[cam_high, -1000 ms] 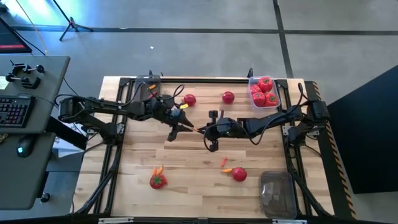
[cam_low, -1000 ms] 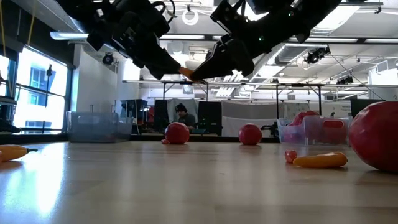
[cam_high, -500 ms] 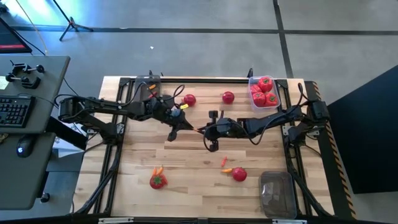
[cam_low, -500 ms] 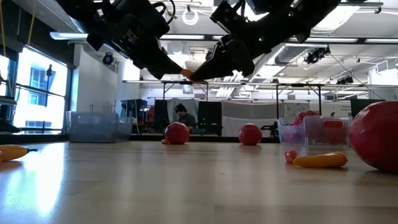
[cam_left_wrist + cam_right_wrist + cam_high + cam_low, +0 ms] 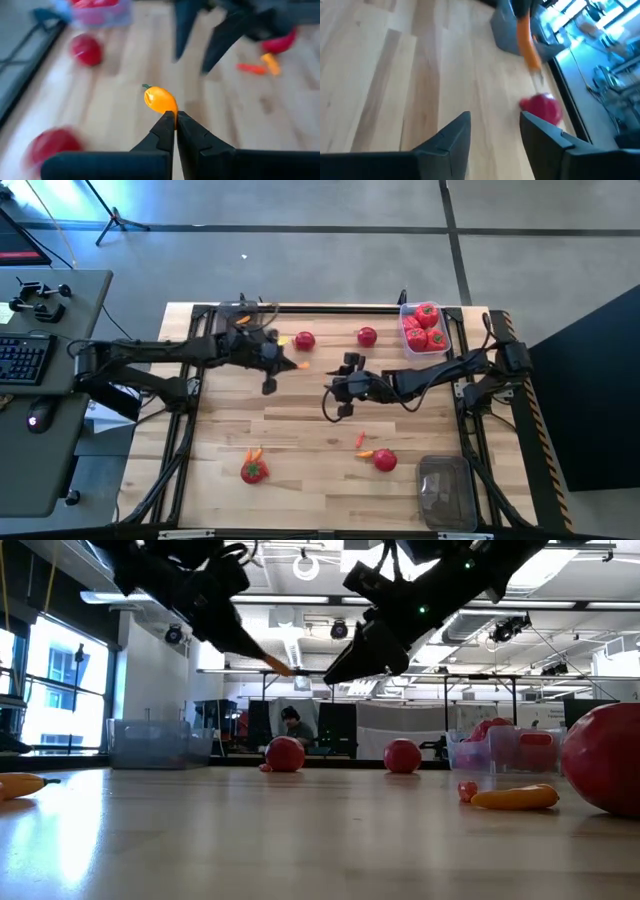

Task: Sort produce into baskets
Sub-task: Put the yellow chili pepper into the top black bin

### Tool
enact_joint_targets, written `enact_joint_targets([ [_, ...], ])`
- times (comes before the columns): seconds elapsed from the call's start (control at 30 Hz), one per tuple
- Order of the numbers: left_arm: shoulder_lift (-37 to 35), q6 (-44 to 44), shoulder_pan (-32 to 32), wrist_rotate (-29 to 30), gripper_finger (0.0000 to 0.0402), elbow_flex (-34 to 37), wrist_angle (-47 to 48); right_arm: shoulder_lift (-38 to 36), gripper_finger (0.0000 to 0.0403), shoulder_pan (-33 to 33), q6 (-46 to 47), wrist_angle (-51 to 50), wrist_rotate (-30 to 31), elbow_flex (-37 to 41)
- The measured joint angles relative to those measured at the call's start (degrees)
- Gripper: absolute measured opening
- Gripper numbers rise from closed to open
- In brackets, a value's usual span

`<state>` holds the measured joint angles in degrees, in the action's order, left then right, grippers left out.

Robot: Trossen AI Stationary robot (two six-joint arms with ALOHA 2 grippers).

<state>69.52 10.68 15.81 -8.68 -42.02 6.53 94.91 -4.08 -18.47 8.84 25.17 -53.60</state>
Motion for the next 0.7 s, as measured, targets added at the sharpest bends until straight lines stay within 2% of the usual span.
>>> enact_joint_targets([
  [0.13, -6.4, -1.2, 2.5, 9.7, 0.0000, -0.1, 10.3, -2.7, 0.0136, 0.5, 3.5, -7.3, 2.3, 0.0],
  [0.33, -11.6, -6.6, 9.5, 26.4, 0.0000, -1.5, 24.6, -6.5, 0.0060, 2.3, 8.2, -17.3, 2.4, 0.0],
  [0.47, -11.6, -8.6, 17.5, 27.8, 0.0000, -1.5, 27.6, -7.9, 0.0010, 3.2, 10.0, -21.5, 5.3, 0.0],
  [0.57, -9.6, -8.6, 23.3, 27.7, 0.0000, -1.5, 28.9, -8.1, 0.0007, 3.9, 11.0, -24.4, 6.9, 0.0],
  [0.7, -5.9, -8.6, 29.4, 27.4, 0.0000, -1.5, 27.9, -8.1, 0.0007, 5.3, 13.4, -26.8, 5.4, 0.1],
])
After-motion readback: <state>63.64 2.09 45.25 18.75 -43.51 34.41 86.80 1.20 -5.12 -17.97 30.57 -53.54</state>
